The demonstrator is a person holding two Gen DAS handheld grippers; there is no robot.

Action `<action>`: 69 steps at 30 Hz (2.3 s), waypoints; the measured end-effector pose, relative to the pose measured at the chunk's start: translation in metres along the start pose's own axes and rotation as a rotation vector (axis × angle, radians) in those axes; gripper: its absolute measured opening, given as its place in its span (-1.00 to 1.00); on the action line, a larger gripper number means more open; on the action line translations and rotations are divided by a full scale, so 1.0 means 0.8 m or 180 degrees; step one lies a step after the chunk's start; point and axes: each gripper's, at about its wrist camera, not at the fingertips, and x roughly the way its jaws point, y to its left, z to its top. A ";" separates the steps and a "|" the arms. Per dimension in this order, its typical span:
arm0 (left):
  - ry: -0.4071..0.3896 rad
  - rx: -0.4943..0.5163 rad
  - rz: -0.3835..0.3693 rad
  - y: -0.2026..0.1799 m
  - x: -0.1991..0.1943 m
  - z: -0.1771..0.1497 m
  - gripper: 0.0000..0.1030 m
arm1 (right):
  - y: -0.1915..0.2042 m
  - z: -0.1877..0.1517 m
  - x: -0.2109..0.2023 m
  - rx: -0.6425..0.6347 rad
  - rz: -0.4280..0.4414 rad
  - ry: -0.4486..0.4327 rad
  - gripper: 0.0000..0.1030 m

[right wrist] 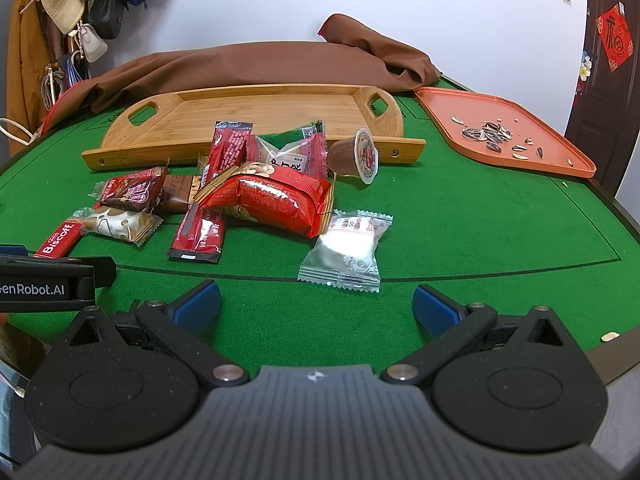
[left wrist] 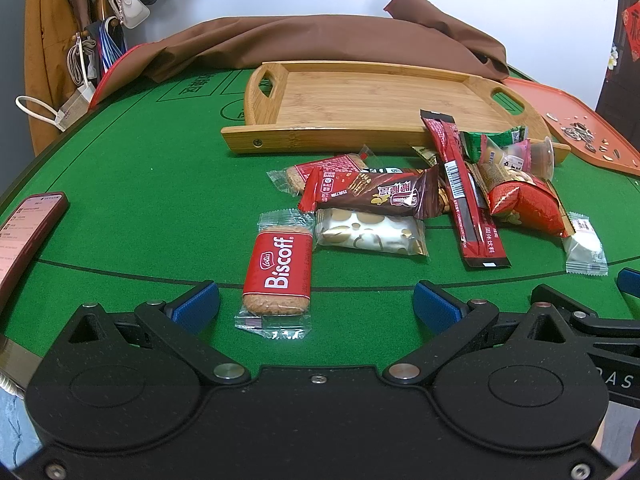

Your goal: Organize snacks

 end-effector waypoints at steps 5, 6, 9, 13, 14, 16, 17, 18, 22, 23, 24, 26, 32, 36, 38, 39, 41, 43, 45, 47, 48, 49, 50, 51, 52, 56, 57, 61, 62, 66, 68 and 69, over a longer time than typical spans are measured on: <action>-0.0001 0.0000 0.0000 0.000 0.000 0.000 1.00 | 0.000 0.000 -0.001 0.0000 0.0000 -0.0001 1.00; -0.0001 0.0000 0.0000 0.000 0.000 0.000 1.00 | 0.000 0.000 -0.001 0.0000 0.0000 -0.0002 1.00; -0.0002 0.0000 0.0000 0.000 0.000 0.000 1.00 | 0.000 0.000 -0.001 0.0001 0.0000 -0.0002 1.00; -0.0002 0.0000 0.0000 0.000 0.000 0.000 1.00 | 0.000 0.000 -0.001 0.0000 0.0000 -0.0002 1.00; -0.0002 0.0000 0.0000 0.000 0.000 0.000 1.00 | 0.000 0.000 -0.001 0.0000 0.0000 -0.0003 1.00; -0.0002 0.0000 0.0000 0.000 0.000 0.000 1.00 | 0.000 0.000 -0.001 0.0000 0.0000 -0.0004 1.00; -0.0003 0.0000 0.0000 0.000 0.000 0.000 1.00 | 0.000 0.000 -0.001 0.0000 0.0000 -0.0004 1.00; -0.0003 0.0000 0.0000 0.000 0.000 0.000 1.00 | 0.000 0.000 -0.001 -0.0001 0.0000 -0.0005 1.00; -0.0002 0.0000 0.0000 0.000 0.000 0.000 1.00 | 0.000 0.000 -0.001 -0.0001 0.0000 -0.0005 1.00; -0.0002 0.0000 0.0000 0.000 0.000 0.000 1.00 | 0.000 0.000 -0.001 0.0000 0.0000 -0.0006 1.00; -0.0001 0.0000 0.0000 0.000 0.000 0.000 1.00 | 0.000 0.000 -0.001 -0.0001 0.0002 -0.0007 1.00; -0.0004 0.0000 0.0000 0.000 0.000 0.000 1.00 | 0.000 -0.001 -0.001 -0.0002 0.0002 -0.0009 1.00; -0.0008 -0.0001 0.0005 0.000 0.000 0.000 1.00 | -0.001 -0.002 -0.003 -0.0003 0.0002 -0.0012 1.00; -0.0035 -0.0003 0.0003 0.001 0.001 0.000 1.00 | -0.001 -0.002 -0.004 -0.0022 0.0000 -0.0050 1.00; -0.0075 -0.0011 0.0014 0.004 -0.002 -0.003 1.00 | 0.000 -0.006 -0.008 -0.0016 -0.0006 -0.0097 1.00; -0.0095 -0.0022 0.0023 0.005 -0.002 -0.004 1.00 | 0.000 -0.007 -0.010 -0.0014 -0.0009 -0.0113 1.00; -0.0125 -0.0031 0.0032 0.008 0.000 -0.005 1.00 | 0.000 -0.007 -0.010 -0.0023 -0.0023 -0.0130 1.00; -0.0155 -0.0039 0.0044 0.011 0.000 -0.006 1.00 | 0.002 -0.005 -0.005 -0.0029 -0.0045 -0.0114 1.00; -0.0181 -0.0035 0.0043 0.013 0.004 -0.004 1.00 | 0.001 -0.004 -0.004 0.0001 -0.0069 -0.0130 1.00; -0.0203 -0.0028 0.0037 0.016 0.004 -0.005 1.00 | 0.003 -0.006 -0.004 0.0012 -0.0093 -0.0171 1.00; -0.0214 -0.0030 0.0039 0.018 0.005 -0.005 1.00 | 0.003 -0.006 -0.004 0.0016 -0.0096 -0.0175 1.00; -0.0230 -0.0040 0.0049 0.020 0.005 -0.006 1.00 | 0.003 -0.005 -0.004 0.0016 -0.0095 -0.0174 1.00; -0.0246 -0.0048 0.0059 0.021 0.005 -0.006 1.00 | 0.002 -0.005 -0.003 0.0013 -0.0085 -0.0173 1.00; -0.0266 -0.0053 0.0066 0.022 0.005 -0.007 1.00 | 0.001 -0.003 -0.001 0.0007 -0.0066 -0.0175 1.00; -0.0294 -0.0057 0.0071 0.023 0.005 -0.008 1.00 | 0.001 -0.004 0.001 0.0001 -0.0042 -0.0196 1.00; -0.0367 -0.0073 0.0090 0.022 0.004 -0.012 1.00 | 0.005 -0.006 0.003 0.0002 -0.0027 -0.0278 1.00; -0.0367 -0.0075 0.0096 0.021 0.004 -0.013 1.00 | 0.005 -0.004 0.005 -0.0002 -0.0021 -0.0274 1.00; -0.0257 -0.0052 0.0054 0.024 0.006 -0.004 1.00 | 0.002 0.003 0.010 -0.0049 0.0052 -0.0223 1.00; -0.0239 -0.0047 0.0042 0.025 0.006 -0.003 1.00 | 0.002 0.003 0.009 -0.0050 0.0031 -0.0217 0.99; -0.0276 -0.0044 0.0054 0.027 0.004 -0.002 0.83 | -0.004 0.008 0.011 -0.0019 -0.0015 -0.0219 0.86; -0.0296 -0.0024 0.0031 0.028 0.003 -0.003 0.68 | -0.008 0.010 0.013 -0.0005 -0.0046 -0.0220 0.80; -0.0305 -0.0015 0.0011 0.028 0.002 -0.003 0.55 | -0.009 0.011 0.014 0.0005 -0.0065 -0.0221 0.78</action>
